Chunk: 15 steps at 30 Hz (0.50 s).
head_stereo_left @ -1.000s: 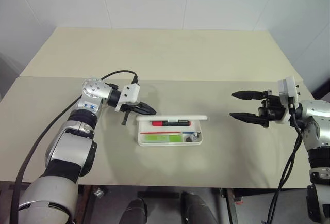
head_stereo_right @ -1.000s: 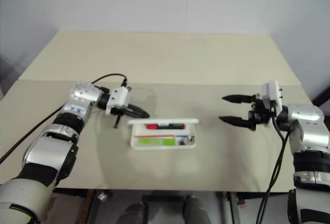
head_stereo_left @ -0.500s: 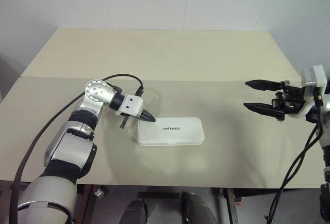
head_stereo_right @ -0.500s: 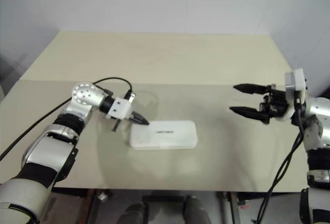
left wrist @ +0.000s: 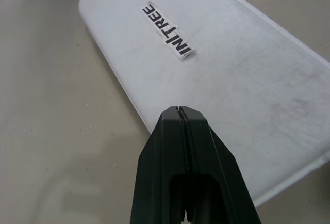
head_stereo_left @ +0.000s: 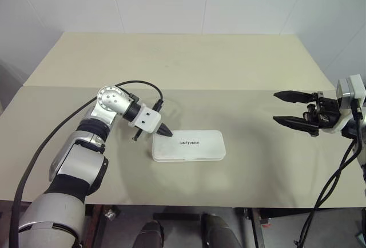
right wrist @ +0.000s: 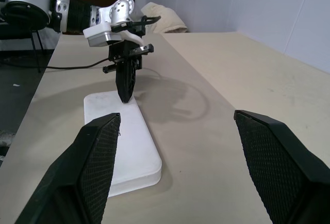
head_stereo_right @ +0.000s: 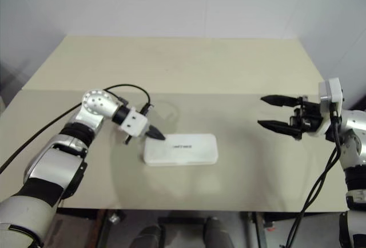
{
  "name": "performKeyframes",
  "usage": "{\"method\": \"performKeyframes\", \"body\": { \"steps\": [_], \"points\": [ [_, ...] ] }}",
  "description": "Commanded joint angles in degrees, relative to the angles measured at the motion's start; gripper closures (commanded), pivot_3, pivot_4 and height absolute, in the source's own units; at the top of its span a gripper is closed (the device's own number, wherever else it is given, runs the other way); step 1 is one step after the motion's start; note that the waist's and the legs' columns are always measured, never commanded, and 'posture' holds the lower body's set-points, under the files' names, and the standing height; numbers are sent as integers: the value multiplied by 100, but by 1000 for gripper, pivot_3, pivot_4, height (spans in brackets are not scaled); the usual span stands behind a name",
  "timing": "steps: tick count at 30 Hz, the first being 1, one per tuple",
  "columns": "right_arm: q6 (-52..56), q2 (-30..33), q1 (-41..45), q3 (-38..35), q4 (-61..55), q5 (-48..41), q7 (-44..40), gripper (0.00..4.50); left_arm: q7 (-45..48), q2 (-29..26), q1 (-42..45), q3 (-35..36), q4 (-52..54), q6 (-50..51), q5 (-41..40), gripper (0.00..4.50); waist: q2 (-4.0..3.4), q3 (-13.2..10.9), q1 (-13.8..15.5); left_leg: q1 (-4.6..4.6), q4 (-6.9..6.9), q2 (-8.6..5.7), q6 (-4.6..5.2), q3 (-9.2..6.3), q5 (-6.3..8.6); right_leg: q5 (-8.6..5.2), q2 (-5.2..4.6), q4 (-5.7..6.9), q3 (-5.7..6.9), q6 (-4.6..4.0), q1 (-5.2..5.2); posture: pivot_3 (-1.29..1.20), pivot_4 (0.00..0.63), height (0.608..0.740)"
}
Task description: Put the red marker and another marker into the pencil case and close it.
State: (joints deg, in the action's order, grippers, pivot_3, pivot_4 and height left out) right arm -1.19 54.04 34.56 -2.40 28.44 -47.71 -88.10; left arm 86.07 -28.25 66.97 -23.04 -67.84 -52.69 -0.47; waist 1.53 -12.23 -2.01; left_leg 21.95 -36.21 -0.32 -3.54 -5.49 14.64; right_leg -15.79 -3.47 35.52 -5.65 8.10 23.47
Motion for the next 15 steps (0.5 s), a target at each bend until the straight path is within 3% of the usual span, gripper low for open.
{"method": "performKeyframes", "body": {
  "steps": [1,10,15],
  "points": [
    [-178,-12,71,3,-67,-1,-440,0,574,34,-192,-140,-172,34,366,4478,-1,0,-5,-2,0,0,0,0,0,0,0,0,0,0,-1,0,150,740],
    [-131,-295,80,-86,-171,198,-440,0,325,127,-361,1267,292,1191,-848,4478,2,-3,-4,16,-8,0,5,-3,-3,1,1,9,0,1,16,0,150,740],
    [-78,-381,237,-76,-91,313,-440,0,311,25,-922,1963,1250,2024,-1596,4478,1,-3,1,22,-2,0,4,-6,-3,-1,-1,10,1,3,23,0,150,740]
  ]
}}
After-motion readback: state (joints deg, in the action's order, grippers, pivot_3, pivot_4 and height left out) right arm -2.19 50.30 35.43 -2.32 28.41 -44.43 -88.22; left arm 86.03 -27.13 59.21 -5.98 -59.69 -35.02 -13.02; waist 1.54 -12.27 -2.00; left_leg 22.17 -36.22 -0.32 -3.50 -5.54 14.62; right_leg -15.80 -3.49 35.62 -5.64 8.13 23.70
